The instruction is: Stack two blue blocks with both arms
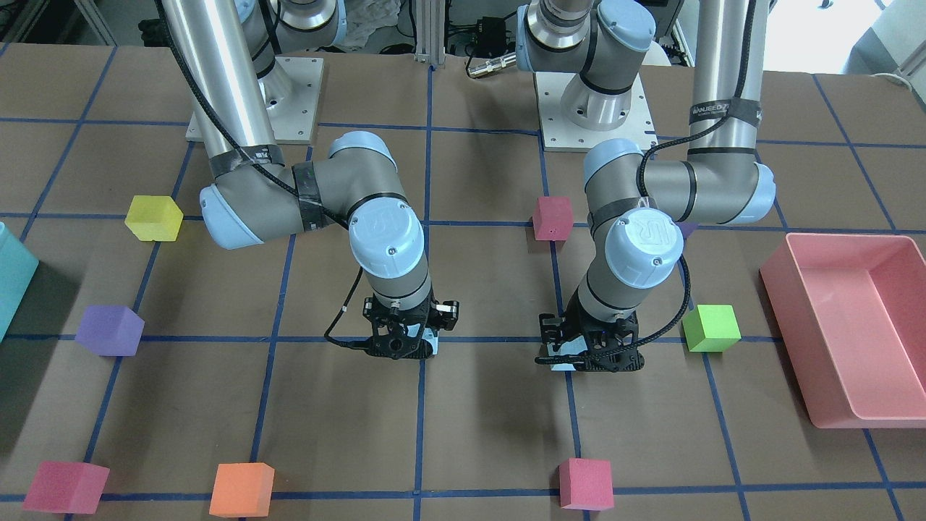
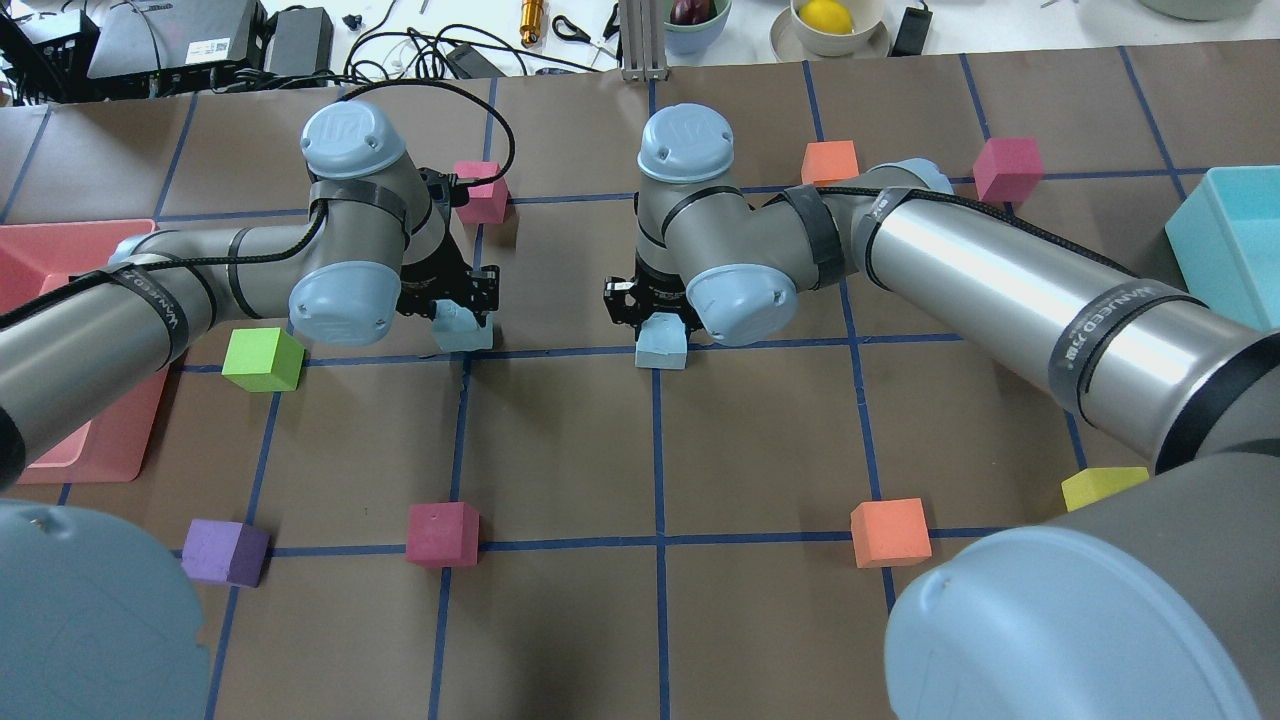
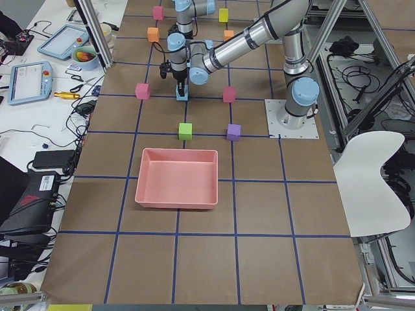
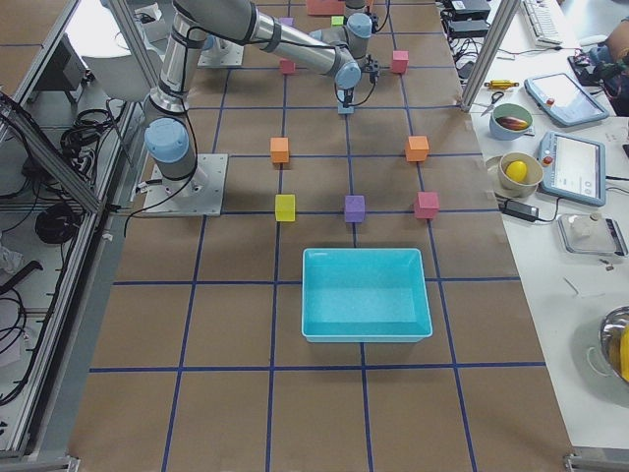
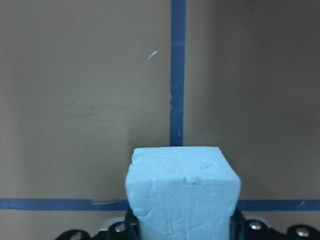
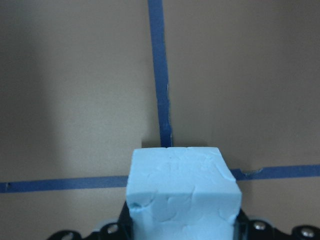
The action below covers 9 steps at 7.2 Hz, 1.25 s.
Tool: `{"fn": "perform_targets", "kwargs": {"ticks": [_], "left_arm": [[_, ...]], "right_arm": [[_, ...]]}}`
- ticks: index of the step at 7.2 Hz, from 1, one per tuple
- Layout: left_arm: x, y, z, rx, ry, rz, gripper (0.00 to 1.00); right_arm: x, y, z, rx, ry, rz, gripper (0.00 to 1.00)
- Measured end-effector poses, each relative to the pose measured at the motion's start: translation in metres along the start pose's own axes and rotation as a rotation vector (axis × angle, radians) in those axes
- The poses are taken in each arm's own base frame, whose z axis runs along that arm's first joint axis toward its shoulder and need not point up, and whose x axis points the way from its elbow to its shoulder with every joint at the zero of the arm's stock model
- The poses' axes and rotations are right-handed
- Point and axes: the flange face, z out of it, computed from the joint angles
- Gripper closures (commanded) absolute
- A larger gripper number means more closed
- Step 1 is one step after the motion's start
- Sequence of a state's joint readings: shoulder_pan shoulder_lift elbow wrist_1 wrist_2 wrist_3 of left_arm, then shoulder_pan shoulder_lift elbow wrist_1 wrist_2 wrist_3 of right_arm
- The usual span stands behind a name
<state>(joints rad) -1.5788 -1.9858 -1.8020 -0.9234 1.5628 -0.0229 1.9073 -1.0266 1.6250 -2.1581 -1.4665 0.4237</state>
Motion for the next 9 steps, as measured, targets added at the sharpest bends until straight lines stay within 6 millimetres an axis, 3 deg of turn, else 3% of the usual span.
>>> {"fn": "perform_targets", "kwargs": {"ticks": [1,2,4,6,8,9], "left_arm": [[0.002,-0.005,-0.009,0.001,0.000,0.002,1.00],[0.005,-0.010,-0.019,-0.002,0.001,0.006,1.00],[0.021,-0.014,-0.042,-0.010,-0.002,0.023,1.00],[0.033,-0.005,-0.069,-0.023,-0.001,0.023,1.00],[0.041,0.006,-0.090,-0.015,0.022,-0.001,1.00],[0.048,0.010,-0.095,-0.019,0.035,-0.016,1.00]], "right_arm": [[-0.001,0.000,0.003,-0.003,-0.002,0.000,0.22],[-0.002,-0.001,0.004,0.006,-0.007,-0.007,0.00],[-0.003,-0.005,0.007,0.034,-0.018,-0.015,0.00],[-0.002,-0.009,-0.003,0.055,-0.017,-0.003,0.00],[0.017,-0.017,-0.056,0.080,-0.018,0.024,0.00],[0.043,-0.022,-0.085,0.073,-0.009,0.045,0.00]]}}
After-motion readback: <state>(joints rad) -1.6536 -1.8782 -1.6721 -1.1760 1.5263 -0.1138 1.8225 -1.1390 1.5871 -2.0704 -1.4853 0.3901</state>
